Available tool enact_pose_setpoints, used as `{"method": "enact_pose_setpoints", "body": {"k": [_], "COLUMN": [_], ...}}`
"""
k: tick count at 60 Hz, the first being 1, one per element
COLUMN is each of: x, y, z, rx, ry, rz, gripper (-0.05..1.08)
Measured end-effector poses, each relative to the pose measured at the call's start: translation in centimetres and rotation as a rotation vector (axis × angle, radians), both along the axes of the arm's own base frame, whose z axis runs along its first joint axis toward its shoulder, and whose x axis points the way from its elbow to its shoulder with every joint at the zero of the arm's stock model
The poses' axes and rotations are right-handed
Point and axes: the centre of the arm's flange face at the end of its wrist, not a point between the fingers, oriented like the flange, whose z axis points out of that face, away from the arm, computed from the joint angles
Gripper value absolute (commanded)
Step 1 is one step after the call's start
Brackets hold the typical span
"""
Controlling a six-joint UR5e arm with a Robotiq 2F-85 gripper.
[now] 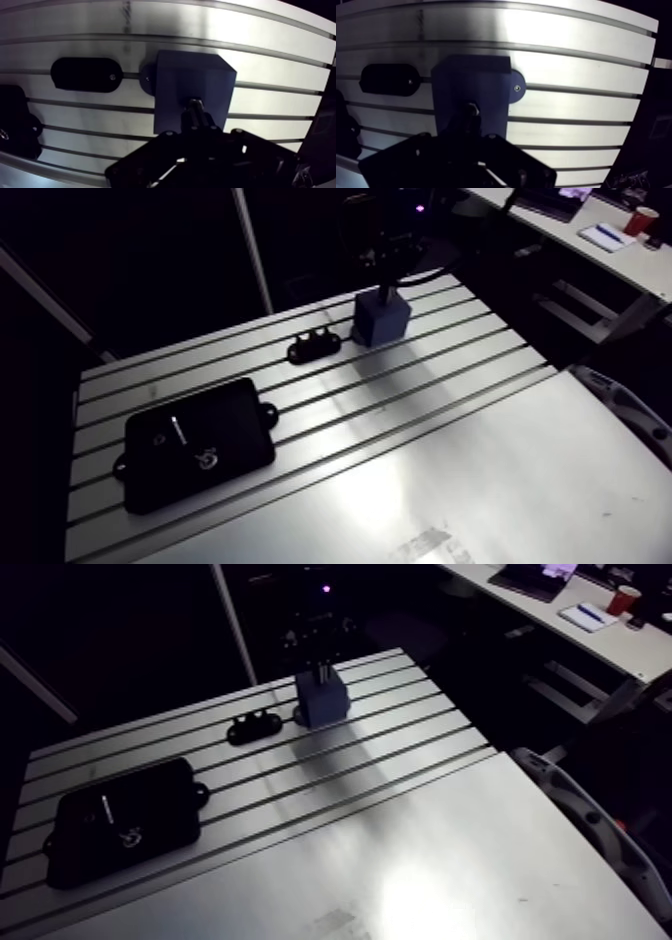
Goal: Pick up the M10 bolt and insert it into the hex recess until seated.
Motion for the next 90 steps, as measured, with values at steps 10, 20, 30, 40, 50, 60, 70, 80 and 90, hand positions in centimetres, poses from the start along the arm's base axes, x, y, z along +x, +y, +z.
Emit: {"method": "enact_pose_setpoints", "body": {"k": [10,20,30,40,50,60,70,80,90], "x": [-0.02,-0.03,-0.03,-0.03,-0.02,-0.02,-0.02,-0.02,-0.01], "y": [0.01,0.01,0.01,0.01,0.0,0.0,-0.01,-0.02,-0.07], "z": [-0.06,-0.07,-0.11,-0.15,-0.2,-0.22,-0.21,-0.22,-0.25], "rx": [0.0,0.0,-0.001,-0.001,-0.001,-0.002,-0.002,-0.002,-0.002], "ry": [0.0,-0.001,-0.001,-0.002,-0.002,-0.003,-0.003,-0.003,-0.003], "rz": [0.0,0.001,0.001,0.002,0.002,0.003,0.003,0.003,0.004], "gripper": [0.97,0.97,0.97,0.97,0.97,0.97,0.97,0.97,0.97]}}
